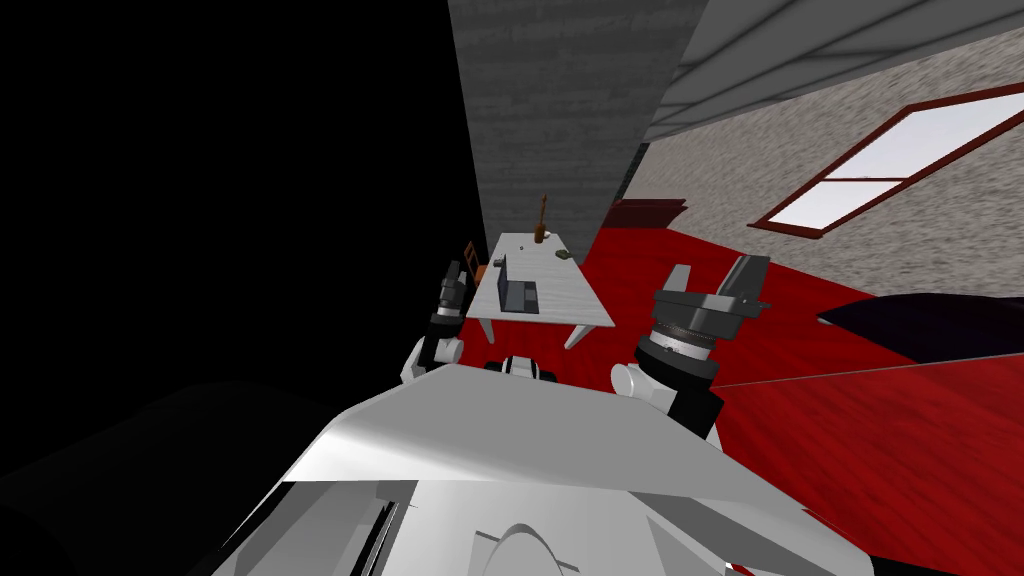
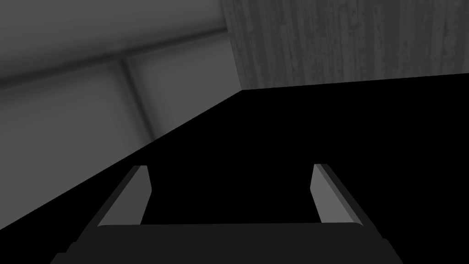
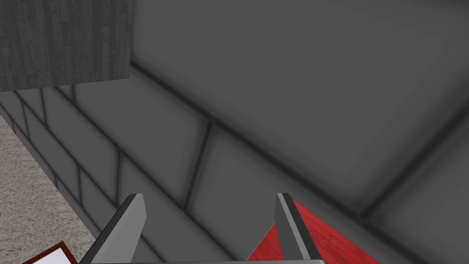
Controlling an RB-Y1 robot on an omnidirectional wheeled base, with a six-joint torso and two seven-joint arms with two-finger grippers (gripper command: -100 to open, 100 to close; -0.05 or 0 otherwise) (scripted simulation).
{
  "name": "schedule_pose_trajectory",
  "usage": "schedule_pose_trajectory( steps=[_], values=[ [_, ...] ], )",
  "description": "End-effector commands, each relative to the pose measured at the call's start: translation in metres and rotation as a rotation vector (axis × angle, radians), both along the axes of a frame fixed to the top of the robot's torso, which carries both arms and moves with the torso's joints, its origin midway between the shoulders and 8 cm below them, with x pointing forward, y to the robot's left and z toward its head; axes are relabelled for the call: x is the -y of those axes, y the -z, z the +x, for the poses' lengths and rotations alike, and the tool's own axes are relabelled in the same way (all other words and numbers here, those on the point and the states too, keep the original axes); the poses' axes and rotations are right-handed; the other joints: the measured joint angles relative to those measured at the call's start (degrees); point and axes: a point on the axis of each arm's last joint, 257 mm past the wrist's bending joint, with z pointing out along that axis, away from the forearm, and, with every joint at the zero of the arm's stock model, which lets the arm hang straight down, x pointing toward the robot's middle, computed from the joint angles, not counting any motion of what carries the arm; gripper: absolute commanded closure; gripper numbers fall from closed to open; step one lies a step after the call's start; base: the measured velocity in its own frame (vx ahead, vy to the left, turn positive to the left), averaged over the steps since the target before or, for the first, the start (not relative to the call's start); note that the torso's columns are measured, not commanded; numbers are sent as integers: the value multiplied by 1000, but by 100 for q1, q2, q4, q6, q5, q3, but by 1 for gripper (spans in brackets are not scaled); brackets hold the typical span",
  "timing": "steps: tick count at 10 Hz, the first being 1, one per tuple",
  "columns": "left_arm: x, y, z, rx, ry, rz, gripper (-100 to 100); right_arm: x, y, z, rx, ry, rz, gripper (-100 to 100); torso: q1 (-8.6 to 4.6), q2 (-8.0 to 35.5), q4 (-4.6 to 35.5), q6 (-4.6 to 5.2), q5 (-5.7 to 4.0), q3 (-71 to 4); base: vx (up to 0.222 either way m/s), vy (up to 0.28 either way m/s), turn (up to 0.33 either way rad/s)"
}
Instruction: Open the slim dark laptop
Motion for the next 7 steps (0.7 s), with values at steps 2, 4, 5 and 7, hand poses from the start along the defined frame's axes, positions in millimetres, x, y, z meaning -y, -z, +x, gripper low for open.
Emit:
schedule_pose_trajectory(
  steps=[2,4,5,7],
  values=[
    [-7,39,22,-115,-31,32,-100,0,0,0,0,0,0,0,-7,-3,-1,0,-2,-2,33,-66,-5],
    [-12,65,35,-188,-52,48,-100,0,0,0,0,0,0,0,-3,-4,-1,0,-1,-2,34,-64,-8],
    [-14,73,39,-212,-59,54,-100,0,0,0,0,0,0,0,-8,-5,-2,0,-2,-3,50,-78,-8],
    [-18,92,46,-262,-73,65,-100,0,0,0,0,0,0,0,-2,-6,-2,-1,-1,-4,41,-54,-4]
  ],
)
